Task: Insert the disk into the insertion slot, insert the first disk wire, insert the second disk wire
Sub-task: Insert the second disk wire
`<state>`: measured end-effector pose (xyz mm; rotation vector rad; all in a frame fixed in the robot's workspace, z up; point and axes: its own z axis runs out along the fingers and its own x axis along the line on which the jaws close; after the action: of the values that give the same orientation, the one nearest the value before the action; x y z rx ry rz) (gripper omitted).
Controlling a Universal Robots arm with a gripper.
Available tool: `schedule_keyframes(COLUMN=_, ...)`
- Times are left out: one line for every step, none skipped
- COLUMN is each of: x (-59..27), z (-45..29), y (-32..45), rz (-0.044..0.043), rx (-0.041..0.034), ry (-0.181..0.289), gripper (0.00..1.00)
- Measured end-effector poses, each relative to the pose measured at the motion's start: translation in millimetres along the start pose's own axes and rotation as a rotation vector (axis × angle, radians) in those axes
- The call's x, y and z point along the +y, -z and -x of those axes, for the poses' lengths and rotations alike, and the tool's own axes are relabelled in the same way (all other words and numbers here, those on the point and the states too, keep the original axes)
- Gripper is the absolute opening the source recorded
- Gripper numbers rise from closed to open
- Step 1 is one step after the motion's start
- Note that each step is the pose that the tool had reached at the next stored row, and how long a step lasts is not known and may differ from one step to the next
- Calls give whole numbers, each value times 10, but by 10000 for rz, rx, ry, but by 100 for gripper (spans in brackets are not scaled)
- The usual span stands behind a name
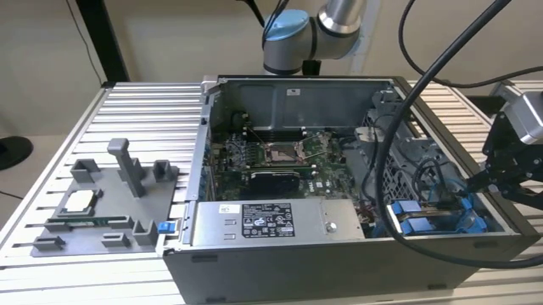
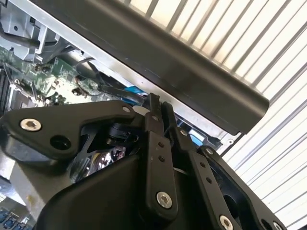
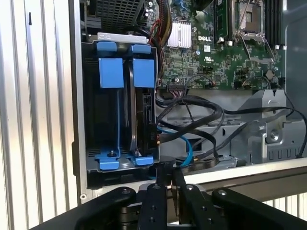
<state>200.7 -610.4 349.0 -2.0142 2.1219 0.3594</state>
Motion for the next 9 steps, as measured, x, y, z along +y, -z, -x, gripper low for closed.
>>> schedule_keyframes(x=-1, z=-2, y=1, rz=1, rx=-24, ry=1, gripper=100)
schedule_keyframes(x=-1, z=-4, y=2, rz=3, rx=-58, ry=3, gripper=100)
schedule_keyframes(x=-2, z=-4, y=6, rz=6, rx=-95, ry=5, gripper=100)
schedule_keyframes(x=-1, z=-3, y=12, rz=7, rx=-125, ry=6, gripper=100)
schedule_keyframes(x=0, z=1, y=24, rz=9, rx=-160, ry=6, gripper=0)
schedule_keyframes(x=3, z=4, y=37, rz=11, rx=-197, ry=7, gripper=0)
schedule_keyframes(x=10, z=8, y=52, rz=13, rx=-240, ry=6, gripper=0)
schedule_keyframes(x=20, z=14, y=72, rz=15, rx=-283, ry=8, gripper=0)
schedule_keyframes(x=34, z=20, y=91, rz=18, rx=-333, ry=11, gripper=0)
